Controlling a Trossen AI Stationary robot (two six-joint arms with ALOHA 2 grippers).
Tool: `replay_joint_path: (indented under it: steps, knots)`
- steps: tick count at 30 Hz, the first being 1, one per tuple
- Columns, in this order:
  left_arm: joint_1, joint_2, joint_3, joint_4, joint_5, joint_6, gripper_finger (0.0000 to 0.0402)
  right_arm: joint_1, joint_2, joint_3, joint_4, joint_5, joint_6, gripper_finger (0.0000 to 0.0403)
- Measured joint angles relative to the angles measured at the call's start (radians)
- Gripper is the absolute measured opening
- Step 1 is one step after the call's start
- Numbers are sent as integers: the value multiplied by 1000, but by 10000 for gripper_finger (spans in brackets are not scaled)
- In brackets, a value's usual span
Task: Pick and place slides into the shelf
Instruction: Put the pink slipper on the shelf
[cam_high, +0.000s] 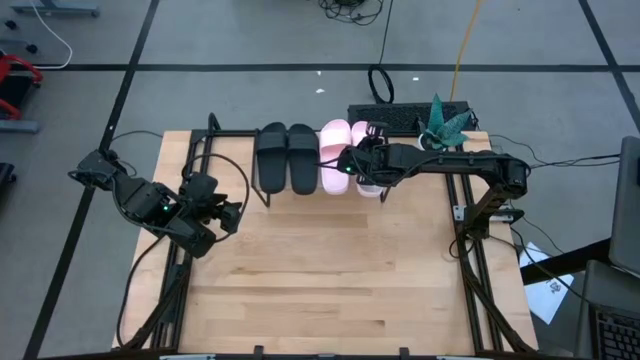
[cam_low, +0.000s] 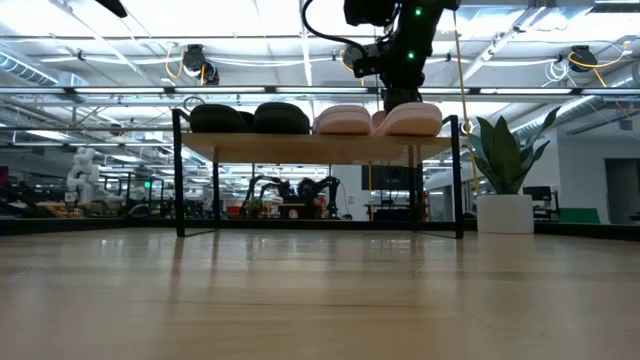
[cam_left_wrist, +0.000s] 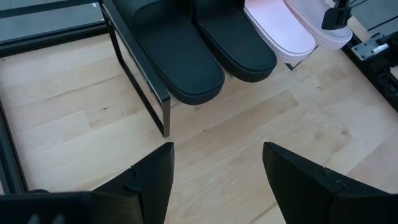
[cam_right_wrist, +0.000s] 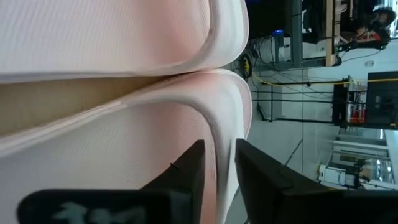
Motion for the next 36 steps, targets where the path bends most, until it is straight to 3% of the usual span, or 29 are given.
replay_joint_path:
  steps: [19,27,31,36]
  knots:
    - [0,0,0,-1,0,2,239,37,-99,1,22,-4,-3,185]
    - [0,0,0,-1,0,36,239,149,-182,1,28,14,17,196]
    - [0,0,0,0,0,36,239,123,-181,2,26,105,-37,190]
    - [0,0,0,4,1,35,239,102,-182,2,30,53,-44,189]
